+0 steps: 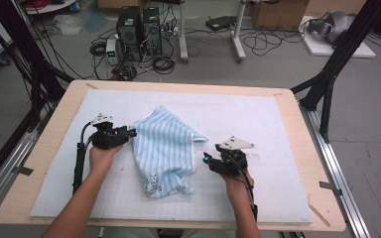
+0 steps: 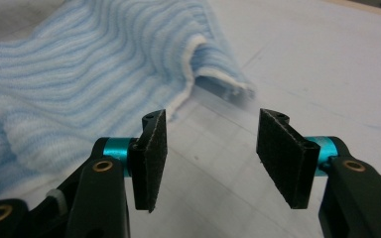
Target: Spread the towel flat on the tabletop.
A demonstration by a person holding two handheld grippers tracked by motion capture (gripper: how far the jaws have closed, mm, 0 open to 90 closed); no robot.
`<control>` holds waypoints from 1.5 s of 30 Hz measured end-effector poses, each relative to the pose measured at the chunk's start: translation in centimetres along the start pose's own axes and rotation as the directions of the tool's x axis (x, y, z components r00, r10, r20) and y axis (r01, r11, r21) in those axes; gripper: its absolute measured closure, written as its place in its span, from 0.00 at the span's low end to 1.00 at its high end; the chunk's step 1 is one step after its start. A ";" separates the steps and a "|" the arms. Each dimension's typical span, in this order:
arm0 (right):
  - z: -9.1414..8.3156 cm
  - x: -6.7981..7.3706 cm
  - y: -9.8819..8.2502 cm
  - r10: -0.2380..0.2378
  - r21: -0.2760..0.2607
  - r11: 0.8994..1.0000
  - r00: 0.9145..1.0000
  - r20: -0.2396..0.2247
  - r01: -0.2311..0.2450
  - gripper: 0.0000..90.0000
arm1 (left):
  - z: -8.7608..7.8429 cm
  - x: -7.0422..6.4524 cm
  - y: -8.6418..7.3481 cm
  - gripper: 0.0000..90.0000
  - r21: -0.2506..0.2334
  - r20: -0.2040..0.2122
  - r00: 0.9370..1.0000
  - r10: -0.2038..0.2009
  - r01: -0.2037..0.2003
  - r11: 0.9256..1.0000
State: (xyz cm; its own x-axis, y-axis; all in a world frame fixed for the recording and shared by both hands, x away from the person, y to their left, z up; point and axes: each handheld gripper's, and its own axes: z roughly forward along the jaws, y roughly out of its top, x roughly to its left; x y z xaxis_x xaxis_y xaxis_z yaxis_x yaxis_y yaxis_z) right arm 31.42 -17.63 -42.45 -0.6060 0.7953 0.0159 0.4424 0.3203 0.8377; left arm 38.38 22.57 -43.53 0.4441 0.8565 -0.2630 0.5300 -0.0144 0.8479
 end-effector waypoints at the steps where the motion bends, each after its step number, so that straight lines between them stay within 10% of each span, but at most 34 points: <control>1: 0.6 0.3 0.3 0.001 0.010 1.000 1.000 -0.011 -0.001 0.48 | -0.1 -0.1 0.0 0.55 -0.004 0.005 1.000 0.004 -0.004 1.000; 10: 6.4 2.9 2.1 -0.043 0.116 0.992 0.995 -0.092 0.054 0.55 | -1.1 0.3 -0.5 0.52 -0.037 0.015 1.000 0.015 -0.014 0.999; 17: 7.5 3.1 2.3 -0.139 0.148 0.978 0.989 -0.052 0.145 0.96 | -1.5 0.0 -0.6 0.52 -0.036 0.023 0.999 0.025 -0.024 0.999; 23: 7.4 0.6 3.2 -0.102 0.118 0.988 0.993 0.053 0.095 0.97 | -1.5 -0.6 -0.6 0.52 -0.023 0.040 0.998 0.044 -0.043 0.999; 30: 6.4 -3.4 4.2 -0.013 0.088 0.996 0.978 0.209 -0.005 0.97 | -1.2 -1.4 -0.8 0.52 -0.011 0.063 0.996 0.060 -0.059 0.998; 38: 5.4 -5.5 4.0 0.022 0.082 0.995 0.927 0.374 -0.056 0.96 | -0.6 -2.5 -1.2 0.52 0.028 0.105 0.991 0.089 -0.092 0.995; 45: 4.3 -5.3 4.1 0.058 -0.002 0.998 0.951 0.304 -0.060 0.73 | 0.3 -3.8 -1.8 0.52 0.066 0.169 0.980 0.108 -0.120 0.991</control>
State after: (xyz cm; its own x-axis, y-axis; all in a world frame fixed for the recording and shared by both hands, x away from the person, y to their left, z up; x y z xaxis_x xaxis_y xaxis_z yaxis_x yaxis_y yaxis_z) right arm 39.25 -18.29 -41.48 -0.3499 0.9312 -0.1020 0.4767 0.2707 0.8363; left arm 35.95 19.20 -44.21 0.6142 0.7505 -0.2441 0.5191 -0.1512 0.8412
